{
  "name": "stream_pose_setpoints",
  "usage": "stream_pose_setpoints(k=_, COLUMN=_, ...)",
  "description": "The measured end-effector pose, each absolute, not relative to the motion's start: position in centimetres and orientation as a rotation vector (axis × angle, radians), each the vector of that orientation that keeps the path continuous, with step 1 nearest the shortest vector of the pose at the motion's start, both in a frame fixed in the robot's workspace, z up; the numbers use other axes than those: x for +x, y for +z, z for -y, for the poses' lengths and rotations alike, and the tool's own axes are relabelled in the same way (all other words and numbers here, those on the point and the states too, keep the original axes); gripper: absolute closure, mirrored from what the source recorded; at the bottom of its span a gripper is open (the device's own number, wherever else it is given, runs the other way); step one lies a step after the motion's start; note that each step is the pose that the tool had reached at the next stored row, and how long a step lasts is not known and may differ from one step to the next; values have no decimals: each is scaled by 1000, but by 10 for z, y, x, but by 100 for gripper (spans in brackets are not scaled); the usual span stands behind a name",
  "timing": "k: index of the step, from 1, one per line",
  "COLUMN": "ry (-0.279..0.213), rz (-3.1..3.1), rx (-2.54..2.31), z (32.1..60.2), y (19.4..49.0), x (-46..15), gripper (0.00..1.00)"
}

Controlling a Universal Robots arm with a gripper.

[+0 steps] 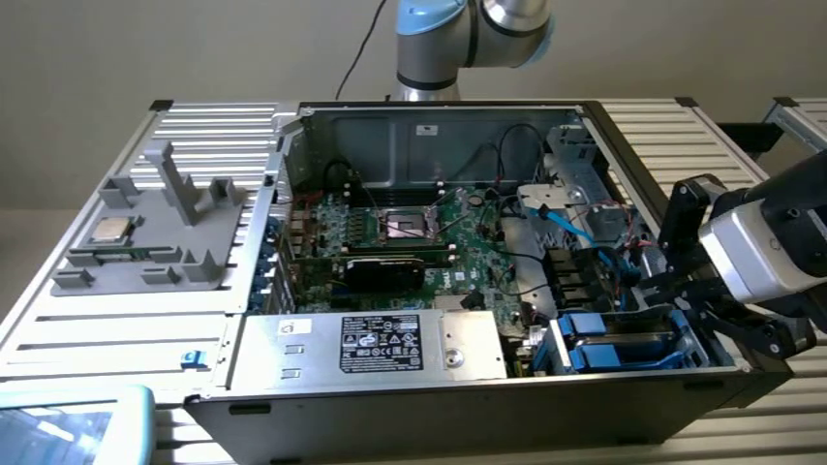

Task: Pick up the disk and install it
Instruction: 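Insert the first disk wire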

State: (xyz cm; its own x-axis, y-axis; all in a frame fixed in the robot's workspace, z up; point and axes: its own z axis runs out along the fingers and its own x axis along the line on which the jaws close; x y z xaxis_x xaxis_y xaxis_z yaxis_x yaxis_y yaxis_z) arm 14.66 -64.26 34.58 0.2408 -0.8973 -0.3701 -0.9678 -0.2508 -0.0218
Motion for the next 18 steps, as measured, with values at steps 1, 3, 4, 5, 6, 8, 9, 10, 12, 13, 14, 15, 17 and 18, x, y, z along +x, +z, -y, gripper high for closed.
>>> stream_pose_setpoints(k=1, ry=409, rz=-1751, rx=-2273, z=641, y=347, x=147, gripper=84)
stream_pose_setpoints(k=3, ry=394, rz=-1761, rx=-2284, z=637, y=349, x=147, gripper=84)
stream_pose_setpoints(k=4, ry=386, rz=-1767, rx=-2291, z=635, y=350, x=147, gripper=84)
stream_pose_setpoints(k=5, ry=377, rz=-1773, rx=-2298, z=633, y=350, x=147, gripper=84)
stream_pose_setpoints(k=6, ry=368, rz=-1779, rx=-2305, z=631, y=351, x=147, gripper=84)
stream_pose_setpoints(k=8, ry=348, rz=-1793, rx=-2322, z=627, y=352, x=146, gripper=84)
stream_pose_setpoints(k=9, ry=335, rz=-1803, rx=-2332, z=626, y=352, x=146, gripper=84)
stream_pose_setpoints(k=10, ry=320, rz=-1813, rx=-2344, z=624, y=352, x=146, gripper=84)
stream_pose_setpoints(k=12, ry=294, rz=-1831, rx=-2365, z=621, y=352, x=146, gripper=84)
stream_pose_setpoints(k=13, ry=283, rz=-1838, rx=-2373, z=619, y=352, x=146, gripper=84)
stream_pose_setpoints(k=14, ry=273, rz=-1845, rx=-2381, z=617, y=353, x=146, gripper=84)
stream_pose_setpoints(k=15, ry=262, rz=-1852, rx=-2389, z=615, y=353, x=146, gripper=84)
stream_pose_setpoints(k=17, ry=238, rz=-1868, rx=-2407, z=612, y=353, x=146, gripper=84)
stream_pose_setpoints(k=18, ry=224, rz=-1877, rx=-2417, z=610, y=354, x=145, gripper=84)
